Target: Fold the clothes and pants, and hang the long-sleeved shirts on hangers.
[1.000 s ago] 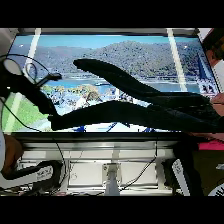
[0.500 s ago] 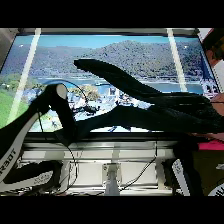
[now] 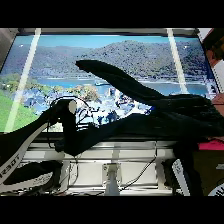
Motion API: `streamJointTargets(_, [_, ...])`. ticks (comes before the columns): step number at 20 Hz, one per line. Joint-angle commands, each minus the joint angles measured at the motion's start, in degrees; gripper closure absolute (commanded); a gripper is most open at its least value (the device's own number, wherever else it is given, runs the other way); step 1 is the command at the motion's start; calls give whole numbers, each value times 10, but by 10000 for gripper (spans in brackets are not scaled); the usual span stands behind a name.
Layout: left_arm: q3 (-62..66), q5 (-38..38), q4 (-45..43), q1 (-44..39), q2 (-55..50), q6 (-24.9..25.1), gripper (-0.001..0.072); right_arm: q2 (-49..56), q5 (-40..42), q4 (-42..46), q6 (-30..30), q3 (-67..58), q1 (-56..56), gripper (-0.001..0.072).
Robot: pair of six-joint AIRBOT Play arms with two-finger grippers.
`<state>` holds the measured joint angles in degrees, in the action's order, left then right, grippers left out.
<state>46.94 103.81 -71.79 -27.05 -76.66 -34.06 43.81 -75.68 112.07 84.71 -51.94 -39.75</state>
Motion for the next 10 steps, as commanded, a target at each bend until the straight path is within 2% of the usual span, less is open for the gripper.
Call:
streamJointTargets(1, [29,-150,-218,-2,0,-87,690,3,111,-111,19,0,0,688])
streamJointTargets(3, [71,-278,-299,12,0,-127,689,14,214,-231,20,0,0,689])
streamJointTargets(5, [116,-433,-306,49,0,-164,689,42,314,-330,54,0,0,688])
streamJointTargets(8, [167,-675,-306,122,0,-287,688,106,424,-481,76,-9,21,688])
streamJointTargets(10, [199,-799,-306,167,1,-374,688,154,446,-508,76,-56,61,689])
